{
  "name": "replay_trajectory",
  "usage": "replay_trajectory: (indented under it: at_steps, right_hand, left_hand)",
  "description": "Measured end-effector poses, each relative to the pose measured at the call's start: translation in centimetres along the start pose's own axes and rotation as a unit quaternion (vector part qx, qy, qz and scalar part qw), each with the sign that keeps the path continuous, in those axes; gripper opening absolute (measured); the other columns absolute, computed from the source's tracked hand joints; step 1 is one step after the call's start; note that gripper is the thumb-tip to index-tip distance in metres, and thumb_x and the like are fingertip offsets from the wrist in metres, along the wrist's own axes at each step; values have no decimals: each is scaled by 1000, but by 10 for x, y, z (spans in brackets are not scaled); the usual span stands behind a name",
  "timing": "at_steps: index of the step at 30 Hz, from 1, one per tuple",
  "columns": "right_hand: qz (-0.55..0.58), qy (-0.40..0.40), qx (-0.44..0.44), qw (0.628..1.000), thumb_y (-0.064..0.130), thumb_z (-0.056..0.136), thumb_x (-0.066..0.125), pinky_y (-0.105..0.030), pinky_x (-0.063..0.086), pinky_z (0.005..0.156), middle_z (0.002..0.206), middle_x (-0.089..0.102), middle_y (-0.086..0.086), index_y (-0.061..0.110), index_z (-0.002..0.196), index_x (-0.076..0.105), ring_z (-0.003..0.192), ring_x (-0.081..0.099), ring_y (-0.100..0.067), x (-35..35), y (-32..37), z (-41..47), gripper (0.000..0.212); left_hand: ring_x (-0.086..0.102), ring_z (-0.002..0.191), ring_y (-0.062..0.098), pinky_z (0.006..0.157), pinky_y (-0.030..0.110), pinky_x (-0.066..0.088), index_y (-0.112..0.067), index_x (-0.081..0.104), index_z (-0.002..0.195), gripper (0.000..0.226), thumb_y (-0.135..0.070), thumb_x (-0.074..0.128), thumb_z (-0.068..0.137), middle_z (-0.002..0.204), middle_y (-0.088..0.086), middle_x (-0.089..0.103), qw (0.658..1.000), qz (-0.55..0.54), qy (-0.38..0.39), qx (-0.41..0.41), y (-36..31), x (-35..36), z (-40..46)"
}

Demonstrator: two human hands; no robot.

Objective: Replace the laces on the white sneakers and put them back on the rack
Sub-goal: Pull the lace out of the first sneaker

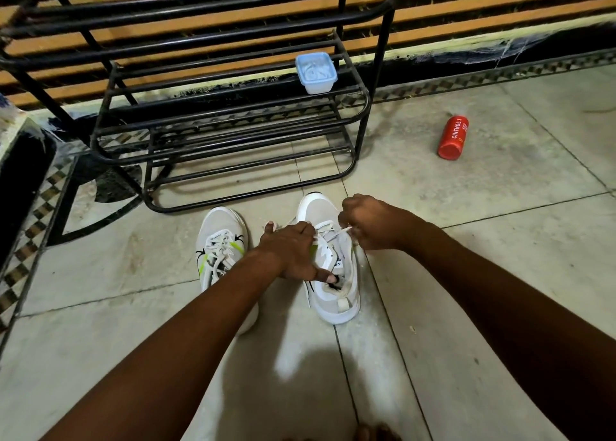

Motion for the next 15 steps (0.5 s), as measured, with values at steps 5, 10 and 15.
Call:
replay_trajectory:
  at_steps: [5, 10, 15]
  right_hand:
    - [-38, -92, 4, 995, -4, 70, 76, -35, 52, 60, 80, 53, -11, 6, 72, 62, 76, 57, -31, -4, 3, 4, 18]
    - [117, -348, 138, 920, -3, 86, 65, -33, 44, 68, 83, 57, -8, 2, 83, 68, 77, 55, -26, -24, 14, 2, 7]
    - [484, -465, 264, 693, -6, 92, 61, -41, 61, 69, 84, 61, -18, -4, 86, 60, 75, 69, -32, -37, 15, -5, 6]
  left_hand:
    - [19, 157, 19, 125, 62, 4, -21, 17, 162, 130, -95, 59, 64, 170, -4, 18, 1000, -6, 1, 7, 0, -2, -1]
    - [24, 155, 21, 124, 64, 4, -21, 18, 162, 131, -95, 60, 62, 168, -4, 22, 1000, -11, 2, 2, 1, -5, 1]
    - [18, 157, 20, 124, 65, 3, -22, 14, 163, 134, -98, 57, 61, 171, -4, 15, 1000, -10, 0, 4, 5, -1, 2]
Point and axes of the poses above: each hand's wrist, its own z-axis towards the middle knuckle, its own x-axis out of the palm, y = z × x, the point moved 4 cm from there along z, towards the middle knuckle
